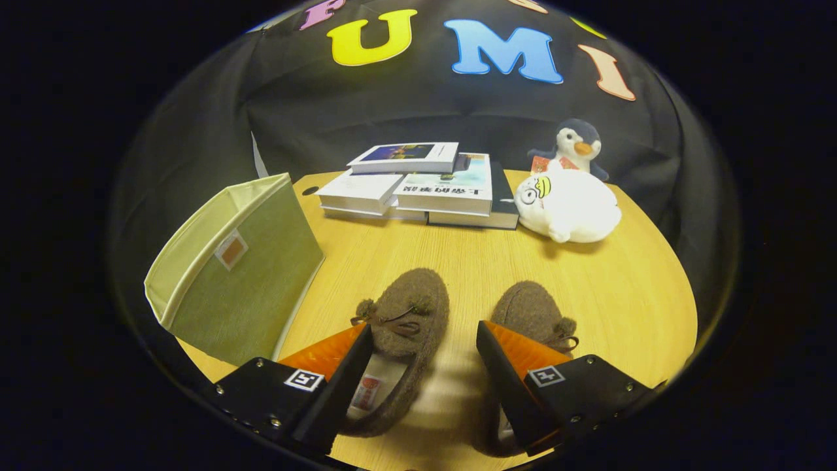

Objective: Open the storage box then place both shoes into the box .Put the left shoe in first, then the right shoe, with the right side of both shoes facing outward in a uniform manner.

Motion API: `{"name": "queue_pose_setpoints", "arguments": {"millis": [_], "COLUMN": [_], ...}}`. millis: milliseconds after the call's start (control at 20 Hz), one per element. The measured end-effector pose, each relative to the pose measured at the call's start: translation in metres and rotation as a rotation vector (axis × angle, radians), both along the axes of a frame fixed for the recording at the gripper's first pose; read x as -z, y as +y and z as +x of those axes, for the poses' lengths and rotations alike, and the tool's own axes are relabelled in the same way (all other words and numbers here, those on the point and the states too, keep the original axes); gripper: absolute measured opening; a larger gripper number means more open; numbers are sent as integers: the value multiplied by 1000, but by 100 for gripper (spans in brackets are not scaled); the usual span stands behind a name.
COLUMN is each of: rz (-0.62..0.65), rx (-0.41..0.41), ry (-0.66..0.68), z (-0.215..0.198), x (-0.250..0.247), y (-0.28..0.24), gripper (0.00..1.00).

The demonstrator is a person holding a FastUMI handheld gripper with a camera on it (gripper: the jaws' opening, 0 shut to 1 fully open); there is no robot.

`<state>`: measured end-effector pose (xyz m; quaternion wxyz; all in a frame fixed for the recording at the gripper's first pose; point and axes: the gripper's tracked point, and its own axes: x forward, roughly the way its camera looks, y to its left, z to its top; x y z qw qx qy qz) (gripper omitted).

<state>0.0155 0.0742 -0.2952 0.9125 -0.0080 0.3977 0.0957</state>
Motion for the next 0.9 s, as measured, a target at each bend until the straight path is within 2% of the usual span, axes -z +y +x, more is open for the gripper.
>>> {"name": "queue_pose_setpoints", "arguments": {"millis": [350, 400, 450, 550, 600, 700, 750, 850, 900], "rz": [28, 38, 44, 56, 43, 64, 67, 134, 168], "rx": [17, 22, 22, 44, 58, 101, 140, 190, 210], "ry": [118, 134, 155, 174, 172, 194, 188, 218, 229], "z": [-4, -6, -8, -9, -8, -10, -6, -6, -7], "x": [39, 42, 45, 45, 46, 46, 42, 37, 30], "y": [3, 5, 6, 9, 8, 7, 0, 3, 7], "gripper": [93, 86, 75, 47, 46, 16, 17, 0, 1]}}
